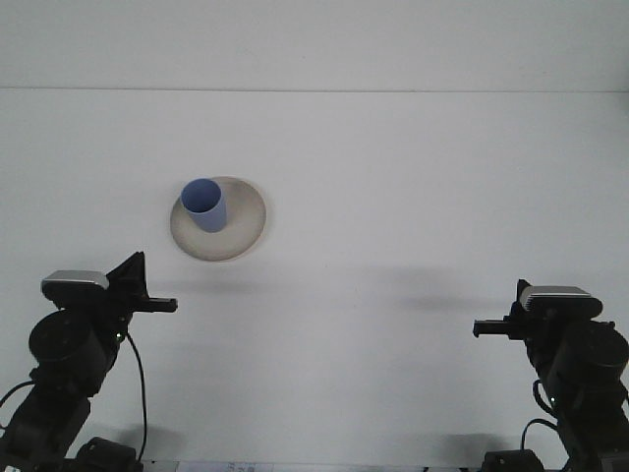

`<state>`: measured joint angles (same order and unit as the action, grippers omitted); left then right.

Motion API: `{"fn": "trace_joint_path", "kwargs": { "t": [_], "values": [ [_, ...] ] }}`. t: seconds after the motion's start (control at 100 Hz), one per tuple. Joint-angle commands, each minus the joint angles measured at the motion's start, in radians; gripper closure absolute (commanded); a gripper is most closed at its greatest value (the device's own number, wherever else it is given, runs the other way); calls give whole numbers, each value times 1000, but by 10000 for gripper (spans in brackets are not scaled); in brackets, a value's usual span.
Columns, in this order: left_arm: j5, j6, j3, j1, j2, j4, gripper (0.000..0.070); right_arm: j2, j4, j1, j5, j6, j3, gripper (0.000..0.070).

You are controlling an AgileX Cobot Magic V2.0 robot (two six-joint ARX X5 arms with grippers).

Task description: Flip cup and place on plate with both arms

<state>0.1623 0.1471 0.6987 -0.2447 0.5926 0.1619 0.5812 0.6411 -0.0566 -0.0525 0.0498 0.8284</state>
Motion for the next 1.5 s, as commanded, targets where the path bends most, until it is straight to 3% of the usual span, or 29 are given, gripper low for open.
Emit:
{"fn": "trace_joint_path", "kwargs": {
  "t": [0.0,0.23,0.6,0.889,1.489],
  "values": [
    [8,-7,-26,13,-23,-44,687,2,-13,2,0,10,10,700],
    [-6,-11,-270,94,-209,-226,687,2,-13,2,0,10,10,700],
    [-6,-10,-615,134,-597,-243,686,2,-13,2,0,10,10,700],
    [-58,-2,-683,131,-590,-270,686,2,-18,2,0,10,11,700],
    [-59,4,-685,131,-589,-268,686,2,-20,2,0,10,11,700]
  ]
}}
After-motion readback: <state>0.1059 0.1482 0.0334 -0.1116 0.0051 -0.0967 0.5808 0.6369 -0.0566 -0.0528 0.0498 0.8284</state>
